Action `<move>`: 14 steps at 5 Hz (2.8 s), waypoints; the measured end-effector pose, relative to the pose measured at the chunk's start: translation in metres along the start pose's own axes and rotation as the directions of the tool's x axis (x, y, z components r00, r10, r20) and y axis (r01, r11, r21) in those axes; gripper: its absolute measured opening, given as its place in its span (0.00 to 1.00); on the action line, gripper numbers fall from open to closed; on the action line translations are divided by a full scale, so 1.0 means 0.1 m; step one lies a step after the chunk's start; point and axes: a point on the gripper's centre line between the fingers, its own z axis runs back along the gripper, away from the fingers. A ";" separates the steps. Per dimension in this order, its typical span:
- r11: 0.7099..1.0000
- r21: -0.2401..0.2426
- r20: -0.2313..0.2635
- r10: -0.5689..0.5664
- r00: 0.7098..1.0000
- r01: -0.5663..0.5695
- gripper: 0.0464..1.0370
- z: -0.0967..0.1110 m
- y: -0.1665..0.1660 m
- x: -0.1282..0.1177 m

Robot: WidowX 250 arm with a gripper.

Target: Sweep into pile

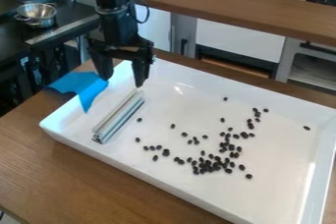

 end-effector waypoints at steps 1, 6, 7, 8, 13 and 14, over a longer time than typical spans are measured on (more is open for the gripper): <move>1.000 -0.002 -0.029 0.003 1.000 -0.003 0.96 -0.11 0.00 -0.04; 0.999 -0.012 0.067 -0.044 0.997 0.045 0.96 -0.51 -0.04 -0.05; 0.999 0.003 0.062 -0.047 0.997 0.046 0.96 -0.56 -0.01 -0.05; 0.998 0.024 0.060 -0.052 0.997 0.050 0.96 -0.58 0.03 -0.06; 0.989 0.122 -0.030 -0.082 0.996 0.086 0.65 -0.80 0.12 -0.15; 0.989 0.091 -0.053 -0.110 0.993 0.114 0.35 -0.83 0.08 -0.25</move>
